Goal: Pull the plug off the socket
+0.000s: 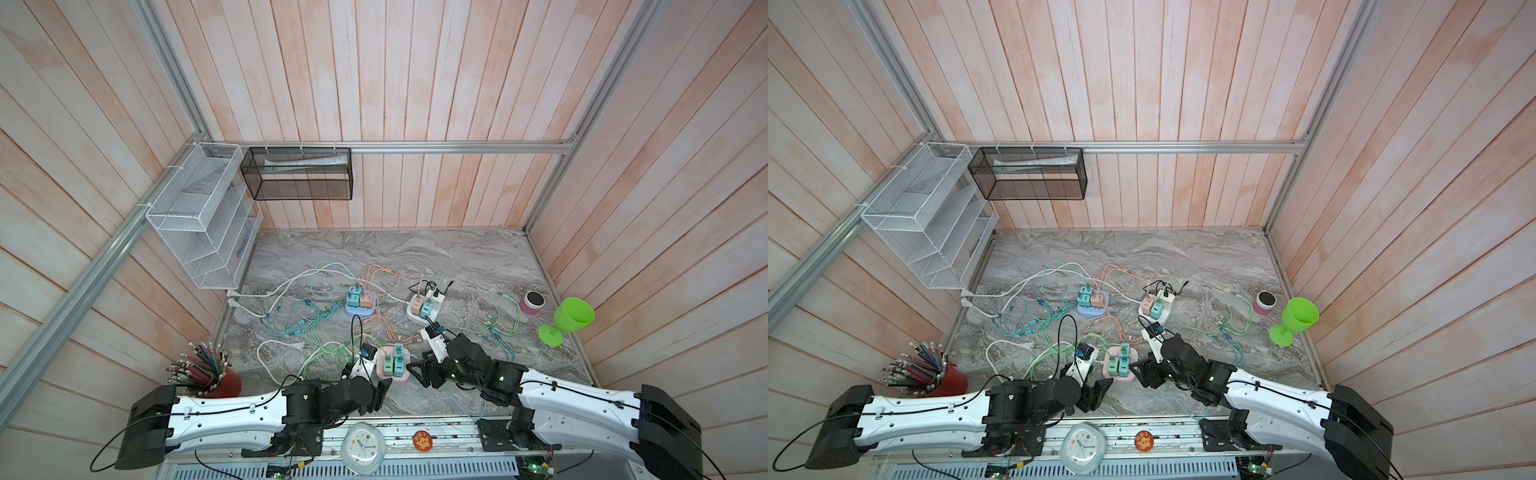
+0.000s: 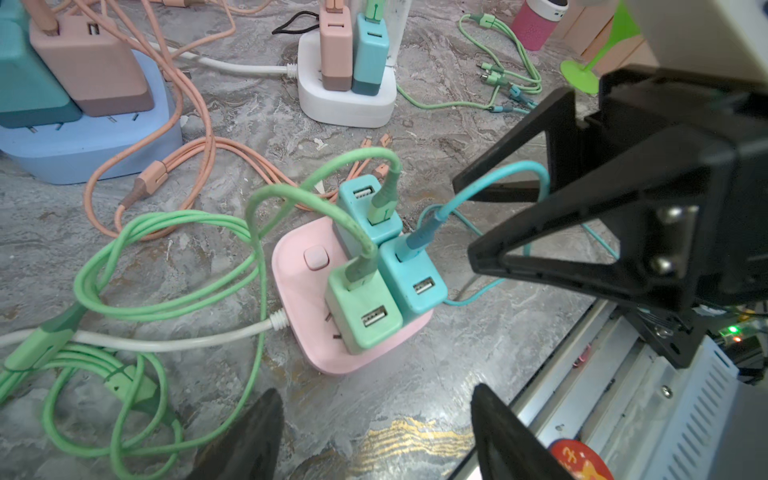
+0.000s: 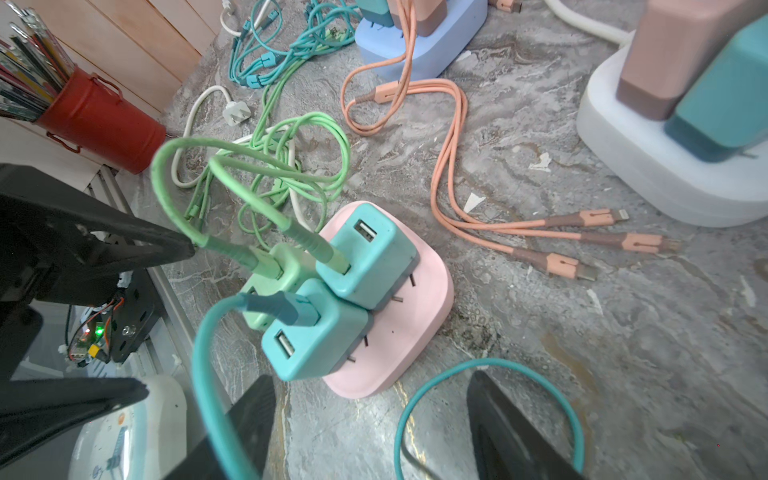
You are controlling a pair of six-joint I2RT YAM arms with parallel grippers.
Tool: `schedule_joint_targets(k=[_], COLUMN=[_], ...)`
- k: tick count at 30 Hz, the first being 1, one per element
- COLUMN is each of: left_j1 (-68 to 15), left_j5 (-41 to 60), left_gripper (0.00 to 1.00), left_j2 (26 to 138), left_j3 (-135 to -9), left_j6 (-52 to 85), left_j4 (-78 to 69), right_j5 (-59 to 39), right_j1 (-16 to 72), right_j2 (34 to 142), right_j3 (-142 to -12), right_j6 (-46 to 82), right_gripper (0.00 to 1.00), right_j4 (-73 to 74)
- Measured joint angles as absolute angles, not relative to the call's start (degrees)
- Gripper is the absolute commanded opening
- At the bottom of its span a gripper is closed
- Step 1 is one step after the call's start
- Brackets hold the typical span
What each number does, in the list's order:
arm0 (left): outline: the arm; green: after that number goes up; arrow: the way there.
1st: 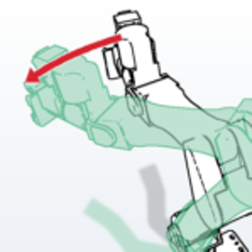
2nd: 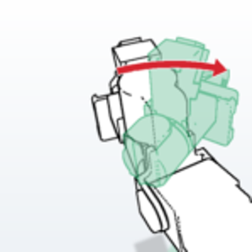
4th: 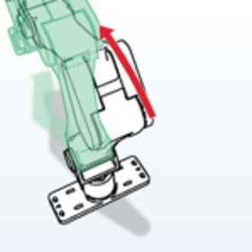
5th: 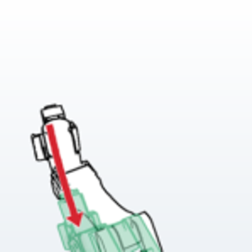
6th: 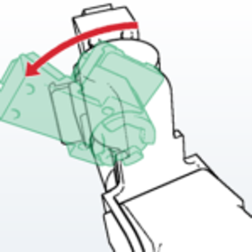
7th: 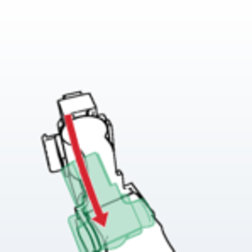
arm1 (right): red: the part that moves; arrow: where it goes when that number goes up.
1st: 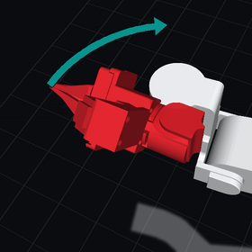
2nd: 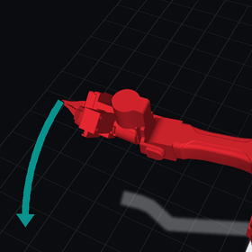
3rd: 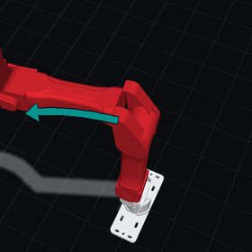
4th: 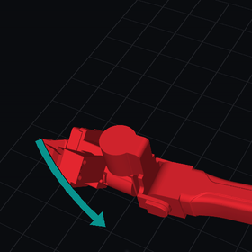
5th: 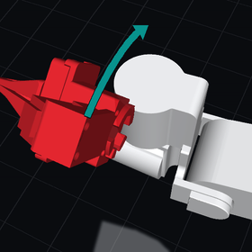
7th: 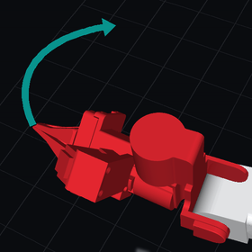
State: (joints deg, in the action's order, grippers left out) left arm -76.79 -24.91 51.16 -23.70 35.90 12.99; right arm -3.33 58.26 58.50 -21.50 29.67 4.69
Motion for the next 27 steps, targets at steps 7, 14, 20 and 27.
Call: schedule_joint_targets(k=[7, 14, 20, 27], left_j1=[-70.28, -68.97, -67.44, -66.26], left_j5=[-17.34, -12.8, -9.43, -6.94], left_gripper=[0.45, 0.31, 0.29, 0.29], left_j2=[54.02, 57.6, 60.53, 64.53], left_j3=[-23.53, -23.27, -22.41, -21.98], left_j6=[30.57, 27.03, 25.67, 24.64], left_j4=[8.54, 5.65, 3.03, -0.58], right_j5=[-3.4, -3.36, -5.5, -8.93], right_j1=[58.3, 57.8, 53.67, 49.89], right_j2=[64.58, 66.81, 66.83, 68.14], right_j3=[-21.76, -22.41, -22.48, -23.33], right_j6=[30.06, 30.39, 29.98, 27.99], right_gripper=[0.69, 0.68, 0.67, 0.67], right_j4=[7.14, 8.78, 9.58, 10.22])
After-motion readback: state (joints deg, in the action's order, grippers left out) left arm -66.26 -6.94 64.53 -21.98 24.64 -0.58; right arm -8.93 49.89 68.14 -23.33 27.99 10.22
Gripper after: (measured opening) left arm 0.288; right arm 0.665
